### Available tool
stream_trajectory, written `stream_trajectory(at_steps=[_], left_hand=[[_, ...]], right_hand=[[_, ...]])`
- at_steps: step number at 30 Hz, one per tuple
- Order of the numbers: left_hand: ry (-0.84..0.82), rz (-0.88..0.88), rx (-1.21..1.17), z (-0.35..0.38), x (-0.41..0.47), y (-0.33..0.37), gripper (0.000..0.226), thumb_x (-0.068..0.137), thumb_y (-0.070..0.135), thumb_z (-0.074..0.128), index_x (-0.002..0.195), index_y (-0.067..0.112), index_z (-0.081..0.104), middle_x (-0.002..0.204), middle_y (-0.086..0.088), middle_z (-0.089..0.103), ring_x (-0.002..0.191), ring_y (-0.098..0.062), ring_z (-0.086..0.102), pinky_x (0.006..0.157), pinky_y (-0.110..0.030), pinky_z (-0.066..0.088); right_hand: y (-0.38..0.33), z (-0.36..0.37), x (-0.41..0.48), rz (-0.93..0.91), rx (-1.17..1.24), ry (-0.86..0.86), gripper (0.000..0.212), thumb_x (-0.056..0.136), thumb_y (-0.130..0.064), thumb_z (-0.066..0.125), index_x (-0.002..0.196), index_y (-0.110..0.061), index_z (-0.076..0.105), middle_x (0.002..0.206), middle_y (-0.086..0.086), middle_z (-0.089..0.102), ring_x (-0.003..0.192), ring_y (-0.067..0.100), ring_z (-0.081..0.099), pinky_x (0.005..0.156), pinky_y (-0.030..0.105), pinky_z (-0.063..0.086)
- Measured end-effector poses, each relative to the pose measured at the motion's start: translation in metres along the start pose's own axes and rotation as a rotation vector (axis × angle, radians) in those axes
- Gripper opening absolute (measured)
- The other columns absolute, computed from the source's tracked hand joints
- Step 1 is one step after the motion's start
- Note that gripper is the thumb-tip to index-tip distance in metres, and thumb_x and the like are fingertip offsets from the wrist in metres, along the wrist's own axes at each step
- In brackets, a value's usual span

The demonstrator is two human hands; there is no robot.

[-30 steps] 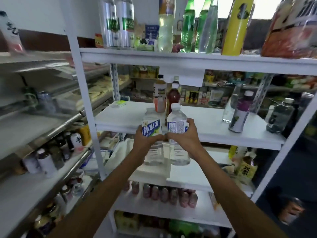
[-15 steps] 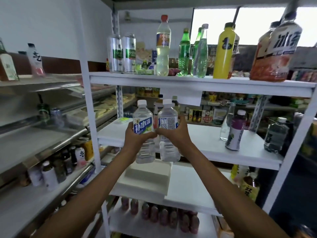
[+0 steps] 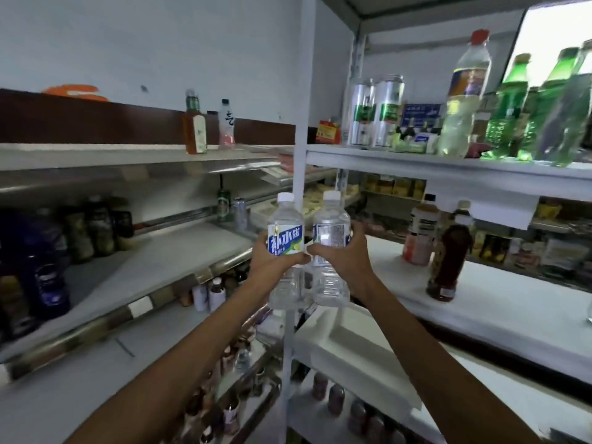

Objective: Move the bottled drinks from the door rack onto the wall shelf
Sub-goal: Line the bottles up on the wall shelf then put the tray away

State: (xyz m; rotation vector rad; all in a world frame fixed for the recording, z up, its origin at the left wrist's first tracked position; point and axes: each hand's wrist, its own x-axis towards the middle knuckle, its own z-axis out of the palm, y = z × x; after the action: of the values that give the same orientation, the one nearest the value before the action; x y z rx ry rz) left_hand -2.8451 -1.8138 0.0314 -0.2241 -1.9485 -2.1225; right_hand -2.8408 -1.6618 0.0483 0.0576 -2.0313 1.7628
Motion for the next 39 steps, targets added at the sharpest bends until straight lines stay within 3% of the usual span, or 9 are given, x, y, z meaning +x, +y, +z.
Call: stream_trajectory(at_steps=[4,9,15,18,21,26,33,36,39], left_hand=[[0.116,0.015,0.018,-0.059,0.003,0.001,0.065,0.058,-0.007,0.086,0.112,0.011,0.054,0.094,0.000,0.070,0.076,-0.005,0.067,0.062,-0.015,0.052],[0.241,-0.003,0.055,-0.123,-0.001,-0.002,0.075,0.055,-0.004,0.088,0.119,0.008,0.051,0.104,-0.007,0.070,0.093,-0.020,0.068,0.070,-0.022,0.056],[0.355,-0.010,0.104,-0.176,-0.018,0.000,0.072,0.057,-0.003,0.086,0.118,0.010,0.051,0.102,-0.007,0.069,0.085,-0.015,0.066,0.057,-0.010,0.048],[0.416,-0.011,0.117,-0.196,-0.022,-0.001,0.071,0.060,-0.006,0.084,0.119,0.012,0.049,0.100,-0.003,0.067,0.081,-0.009,0.064,0.057,-0.008,0.047],[0.458,-0.028,0.134,-0.212,-0.022,-0.005,0.074,0.059,-0.002,0.085,0.122,0.013,0.048,0.102,-0.001,0.067,0.085,-0.009,0.064,0.064,-0.015,0.048],[0.558,-0.049,0.151,-0.229,-0.009,-0.011,0.075,0.060,0.001,0.086,0.123,0.013,0.048,0.104,-0.004,0.066,0.091,-0.013,0.064,0.070,-0.020,0.046],[0.642,-0.040,0.188,-0.238,0.031,-0.025,0.075,0.060,0.005,0.087,0.122,0.014,0.046,0.104,-0.003,0.064,0.090,-0.013,0.063,0.075,-0.024,0.050],[0.681,-0.034,0.183,-0.235,0.048,-0.032,0.074,0.062,0.006,0.087,0.121,0.018,0.043,0.102,0.000,0.062,0.091,-0.011,0.061,0.070,-0.020,0.044],[0.709,-0.039,0.187,-0.235,0.062,-0.043,0.071,0.062,0.006,0.087,0.117,0.019,0.044,0.101,0.000,0.063,0.091,-0.012,0.062,0.074,-0.024,0.048]], right_hand=[[-0.002,0.062,0.000,-0.009,0.025,-0.101,0.080,0.060,-0.011,0.091,0.123,-0.020,0.042,0.116,0.000,0.059,0.099,0.014,0.061,0.080,0.025,0.049],[0.000,0.127,-0.010,-0.004,0.011,-0.233,0.088,0.058,-0.019,0.091,0.129,-0.021,0.040,0.125,0.002,0.056,0.110,0.019,0.057,0.094,0.038,0.051],[-0.005,0.184,-0.022,0.012,0.048,-0.373,0.085,0.059,-0.019,0.090,0.127,-0.024,0.039,0.125,0.003,0.058,0.110,0.023,0.058,0.095,0.041,0.050],[-0.006,0.205,-0.025,0.009,0.088,-0.432,0.073,0.063,-0.012,0.088,0.115,-0.026,0.040,0.109,-0.007,0.060,0.097,0.012,0.059,0.085,0.032,0.049],[-0.005,0.225,-0.026,0.014,0.118,-0.505,0.071,0.066,-0.008,0.087,0.119,-0.020,0.041,0.099,-0.012,0.058,0.090,0.006,0.059,0.073,0.022,0.046],[0.004,0.258,-0.014,0.015,0.147,-0.586,0.076,0.059,-0.009,0.089,0.117,-0.022,0.042,0.102,-0.001,0.065,0.090,0.015,0.066,0.081,0.035,0.056],[0.016,0.292,0.026,-0.010,0.203,-0.650,0.077,0.056,-0.006,0.090,0.117,-0.016,0.045,0.098,0.000,0.066,0.086,0.013,0.067,0.066,0.024,0.054],[0.026,0.301,0.045,-0.009,0.215,-0.686,0.077,0.057,-0.008,0.090,0.118,-0.018,0.044,0.101,-0.001,0.065,0.089,0.012,0.067,0.069,0.025,0.055],[0.036,0.310,0.062,-0.006,0.209,-0.726,0.078,0.058,-0.008,0.089,0.119,-0.020,0.043,0.102,-0.001,0.064,0.089,0.011,0.066,0.071,0.026,0.055]])
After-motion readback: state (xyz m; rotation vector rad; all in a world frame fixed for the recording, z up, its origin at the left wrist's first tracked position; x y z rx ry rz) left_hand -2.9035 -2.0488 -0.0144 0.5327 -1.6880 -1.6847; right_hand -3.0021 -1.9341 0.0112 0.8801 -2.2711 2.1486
